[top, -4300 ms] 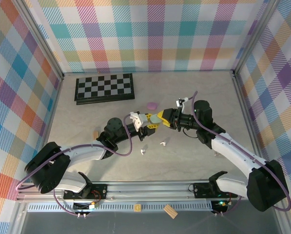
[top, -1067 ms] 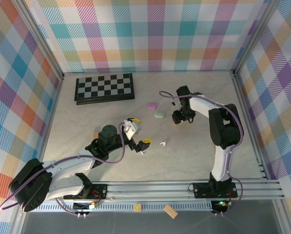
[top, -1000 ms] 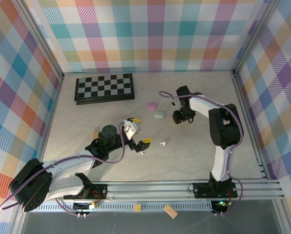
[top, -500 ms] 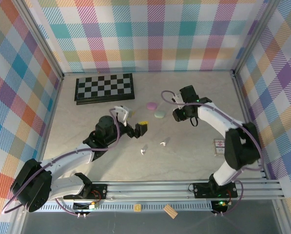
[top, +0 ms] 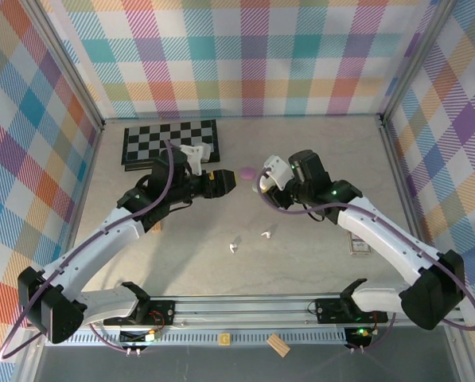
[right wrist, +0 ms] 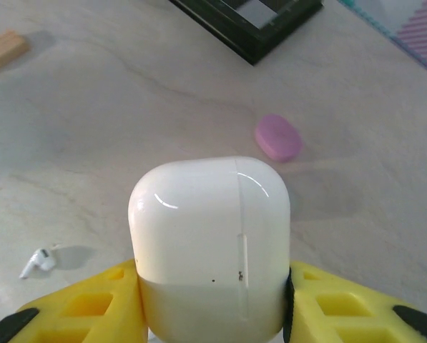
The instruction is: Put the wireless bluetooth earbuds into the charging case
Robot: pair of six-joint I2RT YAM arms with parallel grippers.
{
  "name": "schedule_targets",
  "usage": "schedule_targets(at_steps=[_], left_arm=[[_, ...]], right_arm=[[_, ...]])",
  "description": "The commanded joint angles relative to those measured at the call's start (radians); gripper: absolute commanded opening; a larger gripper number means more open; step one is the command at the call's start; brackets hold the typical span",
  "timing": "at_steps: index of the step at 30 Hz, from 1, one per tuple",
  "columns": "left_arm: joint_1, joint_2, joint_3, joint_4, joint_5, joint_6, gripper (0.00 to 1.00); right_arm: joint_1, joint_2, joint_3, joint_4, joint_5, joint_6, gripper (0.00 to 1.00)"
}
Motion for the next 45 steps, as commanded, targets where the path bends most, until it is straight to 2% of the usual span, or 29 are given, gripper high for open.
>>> schedule_targets(at_steps=[1, 4, 9, 19, 24, 31, 34, 36, 38, 40, 45], left_arm=[[-0.023, 0.026, 0.042, -0.128, 0.092, -0.046, 0.67], [-0.046, 0.049, 0.066, -0.138, 0.096, -0.046, 0.64], [-0.077, 0.090, 0.092, -0.127, 0.108, -0.050, 0.65], [-0.109, 0.157, 0.105, -0.054, 0.179, -0.094, 0.54], [-0.110, 0.173, 0.106, -0.031, 0.198, -0.104, 0.44], [-0.113, 0.181, 0.099, -0.012, 0.215, -0.095, 0.17], [-0.113, 0.164, 0.090, -0.009, 0.194, -0.064, 0.12], [-0.110, 0.142, 0.072, 0.018, 0.158, -0.030, 0.08], [-0.108, 0.107, 0.035, 0.077, 0.130, 0.023, 0.03], [-0.106, 0.066, -0.015, 0.148, 0.115, 0.064, 0.01], [-0.106, -0.059, -0.196, 0.453, 0.168, 0.184, 0.02]], right_arm=[[0.019, -0.042, -0.013, 0.027, -0.075, -0.046, 0.44], [0.034, -0.047, -0.009, 0.020, -0.110, -0.056, 0.43], [0.043, -0.036, 0.003, 0.006, -0.174, -0.059, 0.43], [0.054, -0.021, 0.011, 0.026, -0.243, -0.062, 0.43], [0.060, -0.016, 0.005, 0.035, -0.261, -0.070, 0.42], [0.061, -0.008, 0.007, 0.032, -0.243, -0.077, 0.43], [0.061, -0.016, 0.003, 0.037, -0.224, -0.073, 0.47], [0.060, -0.034, 0.005, 0.028, -0.243, -0.064, 0.53], [0.051, -0.064, -0.011, 0.042, -0.290, -0.044, 0.65], [0.016, -0.098, -0.034, 0.073, -0.392, -0.003, 0.71], [-0.169, -0.201, -0.124, 0.254, -0.748, 0.246, 0.74]])
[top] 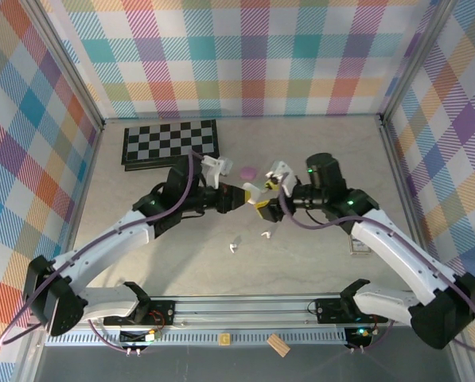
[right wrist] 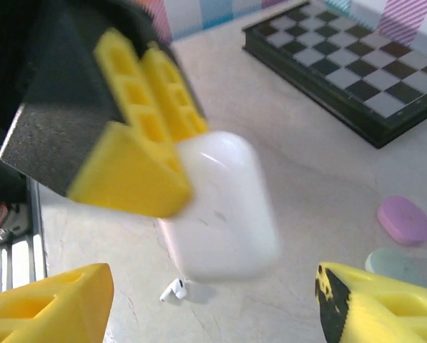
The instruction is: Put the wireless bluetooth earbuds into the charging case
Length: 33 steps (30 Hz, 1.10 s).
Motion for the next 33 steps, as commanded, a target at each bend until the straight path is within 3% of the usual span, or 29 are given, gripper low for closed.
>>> schedule_targets(at_steps=[1, 6, 13, 18, 26, 30, 33], left_arm=[[-0.003, -0.090, -0.099, 0.297, 0.065, 0.146, 0.03], [-0.003, -0.146, -0.207, 0.533, 0.196, 0.283, 0.13], [-0.005, -0.088, -0.219, 0.760, 0.248, 0.167, 0.15], [-0.010, -0.051, -0.199, 0.792, 0.270, 0.143, 0.16], [-0.013, -0.046, -0.198, 0.767, 0.296, 0.150, 0.21], [-0.012, -0.076, -0.201, 0.669, 0.294, 0.221, 0.36], [-0.013, -0.123, -0.194, 0.518, 0.278, 0.331, 0.56]], right_arm=[[-0.107, -0.070, -0.059, 0.203, -0.316, 0.229, 0.74], [-0.175, -0.082, -0.122, 0.427, -0.493, 0.454, 0.72], [-0.168, -0.030, -0.149, 0.635, -0.588, 0.609, 0.62], [-0.124, -0.006, -0.118, 0.592, -0.586, 0.555, 0.55], [-0.102, -0.010, -0.108, 0.573, -0.535, 0.533, 0.25], [-0.103, -0.015, -0.071, 0.444, -0.523, 0.439, 0.16], [-0.096, -0.010, -0.006, 0.224, -0.479, 0.277, 0.12]])
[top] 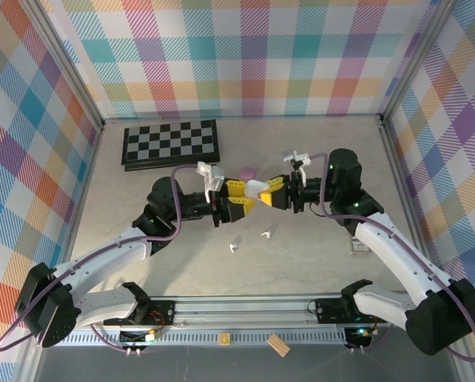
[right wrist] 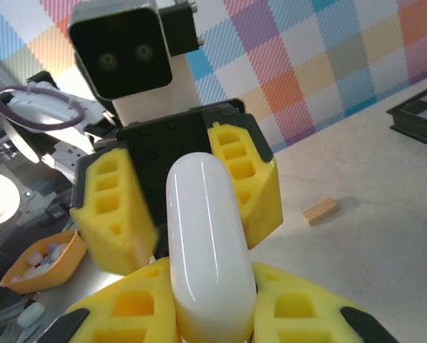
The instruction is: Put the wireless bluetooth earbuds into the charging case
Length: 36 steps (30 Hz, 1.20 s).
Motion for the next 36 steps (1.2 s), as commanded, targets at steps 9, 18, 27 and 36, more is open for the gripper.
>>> schedule_targets(at_steps=[9, 18, 27, 36], left_arm=[[-0.010, -0.073, 0.149, -0.613, -0.035, 0.403, 0.59], [-0.012, -0.047, 0.154, -0.568, 0.037, 0.333, 0.35], [-0.012, -0.116, 0.084, -0.460, 0.010, 0.323, 0.48], [-0.012, -0.121, 0.078, -0.456, 0.049, 0.319, 0.29]], right_arm=[[0.140, 0.073, 0.253, -0.657, 0.209, -0.561, 0.10], [0.198, 0.121, 0.282, -0.654, 0.261, -0.571, 0.10], [0.194, 0.038, 0.200, -0.491, 0.256, -0.483, 0.09], [0.192, 0.038, 0.190, -0.485, 0.212, -0.485, 0.10]])
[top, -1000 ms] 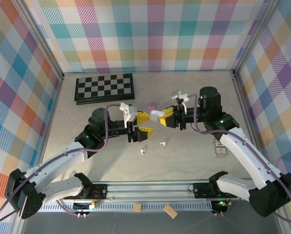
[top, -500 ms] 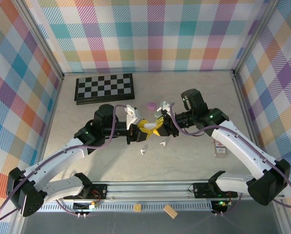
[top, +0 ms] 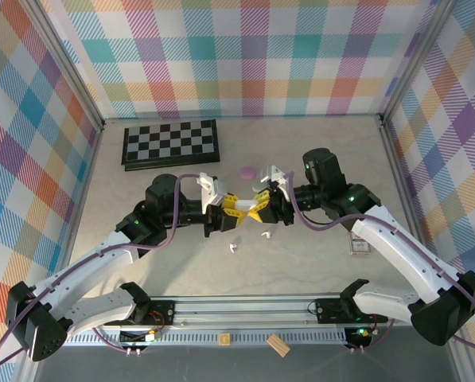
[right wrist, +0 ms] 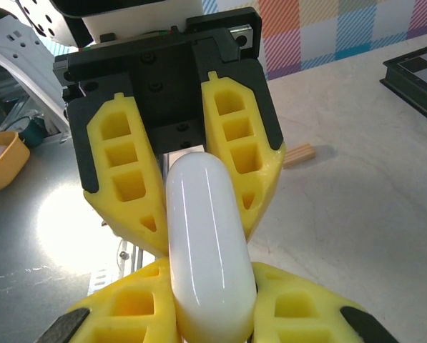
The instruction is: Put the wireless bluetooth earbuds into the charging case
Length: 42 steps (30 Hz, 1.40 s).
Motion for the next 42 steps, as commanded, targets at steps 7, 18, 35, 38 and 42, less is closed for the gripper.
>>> schedule_targets(at_steps=[7, 18, 35, 38, 42], left_arm=[[-0.011, -0.033, -0.025, 0.052, 0.030, 0.002, 0.34], [-0.011, -0.030, -0.015, 0.044, 0.028, 0.010, 0.21], [-0.012, -0.099, -0.129, 0.132, 0.012, 0.222, 0.17], [-0.012, -0.106, -0.152, 0.146, -0.010, 0.255, 0.14], [-0.011, -0.122, -0.189, 0.164, -0.068, 0.291, 0.14]], right_arm=[[-0.001, -0.019, -0.031, 0.105, -0.032, 0.034, 0.09], [-0.002, -0.016, -0.025, 0.132, -0.040, 0.070, 0.11], [-0.060, -0.010, -0.013, 0.249, 0.118, 0.313, 0.60], [-0.060, -0.016, -0.014, 0.254, 0.112, 0.319, 0.66], [-0.070, -0.058, -0.071, 0.315, 0.168, 0.381, 0.74]])
